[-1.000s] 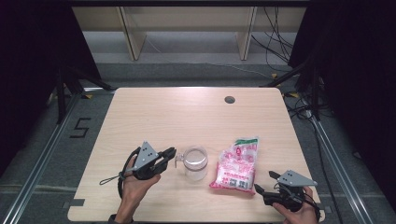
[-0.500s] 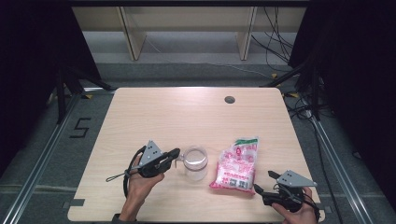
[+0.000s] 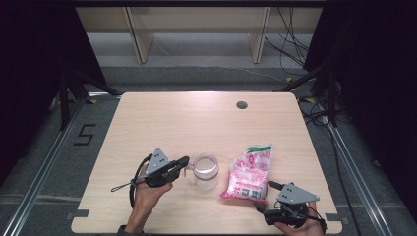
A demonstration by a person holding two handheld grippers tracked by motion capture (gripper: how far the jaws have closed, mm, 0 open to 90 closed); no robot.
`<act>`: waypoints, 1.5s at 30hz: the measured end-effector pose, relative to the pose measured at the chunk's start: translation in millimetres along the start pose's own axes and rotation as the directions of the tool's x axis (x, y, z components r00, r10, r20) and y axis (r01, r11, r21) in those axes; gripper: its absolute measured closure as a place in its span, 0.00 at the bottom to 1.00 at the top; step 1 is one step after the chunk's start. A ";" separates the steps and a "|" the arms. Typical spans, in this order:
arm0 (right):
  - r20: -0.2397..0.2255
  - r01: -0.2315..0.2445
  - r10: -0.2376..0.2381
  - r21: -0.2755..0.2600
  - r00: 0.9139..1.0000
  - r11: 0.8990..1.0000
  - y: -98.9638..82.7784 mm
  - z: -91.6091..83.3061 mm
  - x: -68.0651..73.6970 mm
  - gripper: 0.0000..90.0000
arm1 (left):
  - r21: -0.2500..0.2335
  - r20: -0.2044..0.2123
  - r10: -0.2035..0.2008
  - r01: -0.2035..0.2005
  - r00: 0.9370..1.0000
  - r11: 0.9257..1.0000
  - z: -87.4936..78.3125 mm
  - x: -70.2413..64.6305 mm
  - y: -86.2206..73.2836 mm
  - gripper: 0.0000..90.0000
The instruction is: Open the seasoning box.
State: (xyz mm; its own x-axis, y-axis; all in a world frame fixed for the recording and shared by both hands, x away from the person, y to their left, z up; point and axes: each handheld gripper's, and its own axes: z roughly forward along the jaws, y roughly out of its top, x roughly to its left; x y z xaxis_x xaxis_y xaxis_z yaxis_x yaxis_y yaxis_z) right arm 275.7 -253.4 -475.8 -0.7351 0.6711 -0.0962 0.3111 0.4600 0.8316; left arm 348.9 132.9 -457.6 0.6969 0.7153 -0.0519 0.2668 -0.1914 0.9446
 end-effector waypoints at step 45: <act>-0.171 0.019 -0.046 -0.152 0.984 0.988 86.5 88.6 15.8 1.00 | 0.003 0.003 0.005 -0.005 1.000 1.000 1.3 3.9 -4.4 0.98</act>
State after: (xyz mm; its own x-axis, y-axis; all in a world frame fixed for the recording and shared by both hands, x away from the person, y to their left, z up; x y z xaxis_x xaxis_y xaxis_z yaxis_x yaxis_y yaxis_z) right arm 344.4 -151.5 -453.9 -0.8410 0.5396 -0.0391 0.2013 0.3791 0.9032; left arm 351.4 135.6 -462.4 0.7001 0.7125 -0.0480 0.2653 -0.1972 0.9438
